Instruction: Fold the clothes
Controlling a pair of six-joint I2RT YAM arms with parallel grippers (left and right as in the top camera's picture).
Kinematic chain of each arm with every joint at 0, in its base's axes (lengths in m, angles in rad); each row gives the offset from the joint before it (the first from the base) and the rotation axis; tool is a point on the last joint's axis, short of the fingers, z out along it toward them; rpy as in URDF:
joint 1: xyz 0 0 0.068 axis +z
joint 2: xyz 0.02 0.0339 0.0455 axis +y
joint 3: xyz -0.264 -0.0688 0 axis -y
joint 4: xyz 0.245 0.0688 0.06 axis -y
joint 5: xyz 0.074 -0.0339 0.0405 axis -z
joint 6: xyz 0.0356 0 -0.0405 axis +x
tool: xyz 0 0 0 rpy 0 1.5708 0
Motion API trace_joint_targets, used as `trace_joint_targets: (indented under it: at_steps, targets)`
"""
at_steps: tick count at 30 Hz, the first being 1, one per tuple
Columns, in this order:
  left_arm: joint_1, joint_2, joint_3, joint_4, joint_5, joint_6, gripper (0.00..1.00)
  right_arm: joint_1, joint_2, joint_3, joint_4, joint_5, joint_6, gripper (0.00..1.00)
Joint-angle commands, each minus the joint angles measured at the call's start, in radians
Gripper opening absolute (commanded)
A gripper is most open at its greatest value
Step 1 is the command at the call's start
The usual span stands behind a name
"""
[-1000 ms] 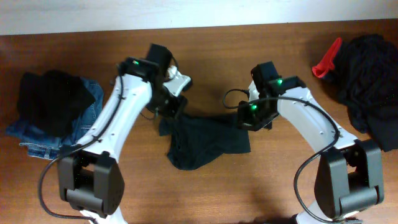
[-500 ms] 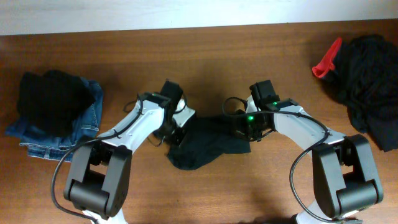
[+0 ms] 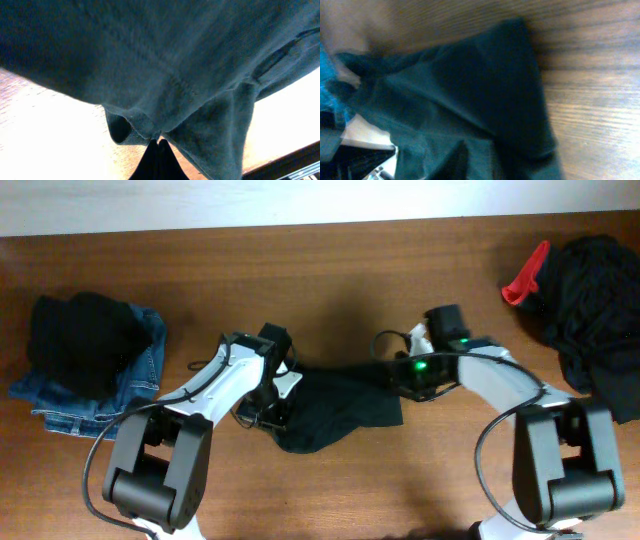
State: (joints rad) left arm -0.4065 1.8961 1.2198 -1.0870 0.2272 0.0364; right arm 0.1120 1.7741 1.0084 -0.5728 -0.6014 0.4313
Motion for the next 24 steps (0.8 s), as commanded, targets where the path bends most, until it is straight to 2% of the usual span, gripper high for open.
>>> trace_joint_targets:
  at_steps: [1,4,6,8,15,19,24]
  targets:
    - [0.006,-0.068,0.079,-0.003,-0.007,0.014,0.01,-0.109,-0.021,-0.002,-0.047,-0.197,-0.263,0.36]
    - [0.006,-0.106,0.119,0.003,-0.007,0.032,0.01,-0.188,-0.023,-0.002,-0.116,-0.200,-0.305,0.61]
    - [0.006,-0.122,0.133,0.030,-0.007,0.036,0.02,-0.219,-0.016,-0.002,-0.147,-0.200,-0.329,0.70]
    - [0.006,-0.127,0.134,0.082,-0.008,0.036,0.04,-0.230,-0.015,-0.004,-0.163,-0.199,-0.362,0.74]
    - [0.006,-0.124,0.132,0.235,-0.014,0.035,0.14,-0.190,-0.002,-0.006,-0.168,-0.138,-0.372,0.74]
    - [0.006,-0.124,0.132,0.238,-0.014,0.035,0.20,-0.150,0.043,-0.006,-0.151,-0.062,-0.372,0.74]
    - [0.006,-0.124,0.132,0.233,-0.014,0.035,0.24,-0.124,0.125,-0.006,-0.069,-0.100,-0.372,0.70]
